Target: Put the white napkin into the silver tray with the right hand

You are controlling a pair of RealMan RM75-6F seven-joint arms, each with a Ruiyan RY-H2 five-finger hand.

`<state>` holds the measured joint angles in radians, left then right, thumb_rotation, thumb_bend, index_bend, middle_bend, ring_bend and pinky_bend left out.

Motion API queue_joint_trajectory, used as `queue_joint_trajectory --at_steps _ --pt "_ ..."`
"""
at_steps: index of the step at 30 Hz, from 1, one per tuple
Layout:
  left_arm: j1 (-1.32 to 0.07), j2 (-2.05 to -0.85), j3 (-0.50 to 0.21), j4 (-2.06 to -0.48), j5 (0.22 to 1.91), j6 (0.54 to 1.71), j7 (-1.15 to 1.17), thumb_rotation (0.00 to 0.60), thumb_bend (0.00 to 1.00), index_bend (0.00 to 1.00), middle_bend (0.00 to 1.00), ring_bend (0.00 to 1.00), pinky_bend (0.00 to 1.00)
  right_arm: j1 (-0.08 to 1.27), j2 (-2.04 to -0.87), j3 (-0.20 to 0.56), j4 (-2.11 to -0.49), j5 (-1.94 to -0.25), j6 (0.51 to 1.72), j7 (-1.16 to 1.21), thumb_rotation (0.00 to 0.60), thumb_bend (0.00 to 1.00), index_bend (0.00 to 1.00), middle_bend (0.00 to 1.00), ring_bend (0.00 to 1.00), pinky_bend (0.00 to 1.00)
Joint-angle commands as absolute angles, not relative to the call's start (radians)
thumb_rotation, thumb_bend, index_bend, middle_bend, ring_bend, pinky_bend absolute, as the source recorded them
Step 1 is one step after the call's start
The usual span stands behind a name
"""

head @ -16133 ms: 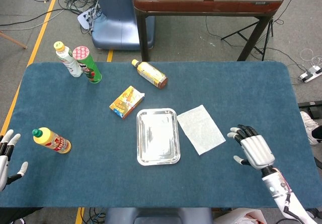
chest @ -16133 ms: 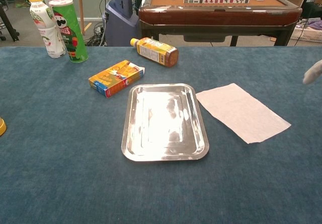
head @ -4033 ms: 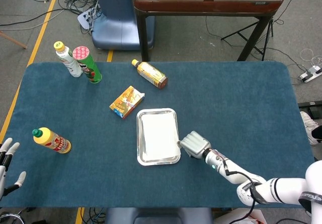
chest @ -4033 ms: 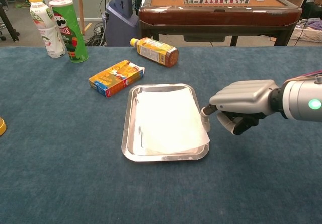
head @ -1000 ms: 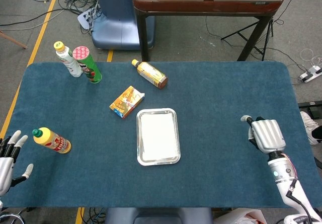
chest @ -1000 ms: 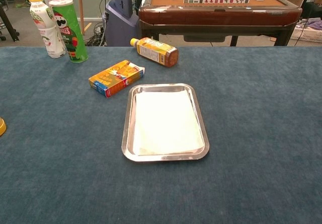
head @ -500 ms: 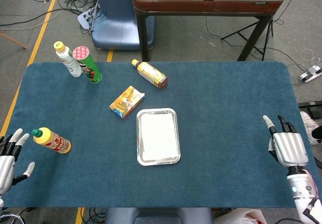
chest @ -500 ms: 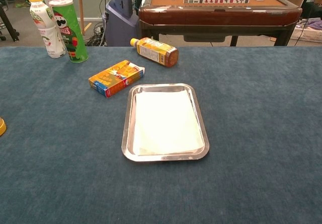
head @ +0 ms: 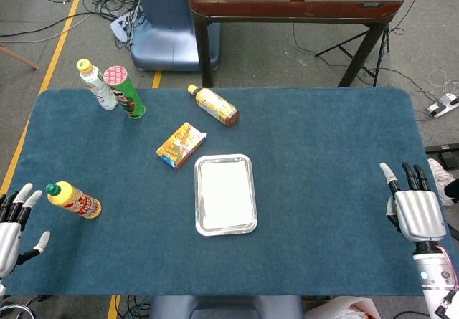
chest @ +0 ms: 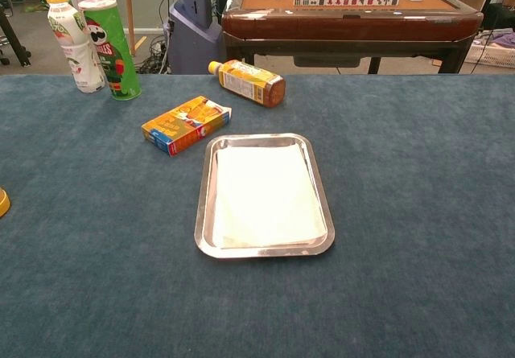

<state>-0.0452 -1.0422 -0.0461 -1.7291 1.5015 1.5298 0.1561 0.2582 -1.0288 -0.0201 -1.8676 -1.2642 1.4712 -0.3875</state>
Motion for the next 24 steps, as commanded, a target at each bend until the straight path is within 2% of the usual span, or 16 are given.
queue_joint_trajectory --at_steps 1,24 --pt "-0.044 -1.043 -0.046 -1.728 1.500 1.531 0.155 0.600 0.29 0.11 0.03 0.01 0.00 0.252 -1.030 -0.015 -1.866 -1.272 1.469 -0.403 0.600 0.00 0.00 0.00 0.00 0.00" --pt "-0.038 -1.041 -0.043 -1.726 1.501 1.544 0.148 0.600 0.29 0.11 0.03 0.01 0.00 0.219 -1.087 0.037 -1.833 -1.322 1.466 -0.414 0.600 0.00 0.00 0.00 0.00 0.00"
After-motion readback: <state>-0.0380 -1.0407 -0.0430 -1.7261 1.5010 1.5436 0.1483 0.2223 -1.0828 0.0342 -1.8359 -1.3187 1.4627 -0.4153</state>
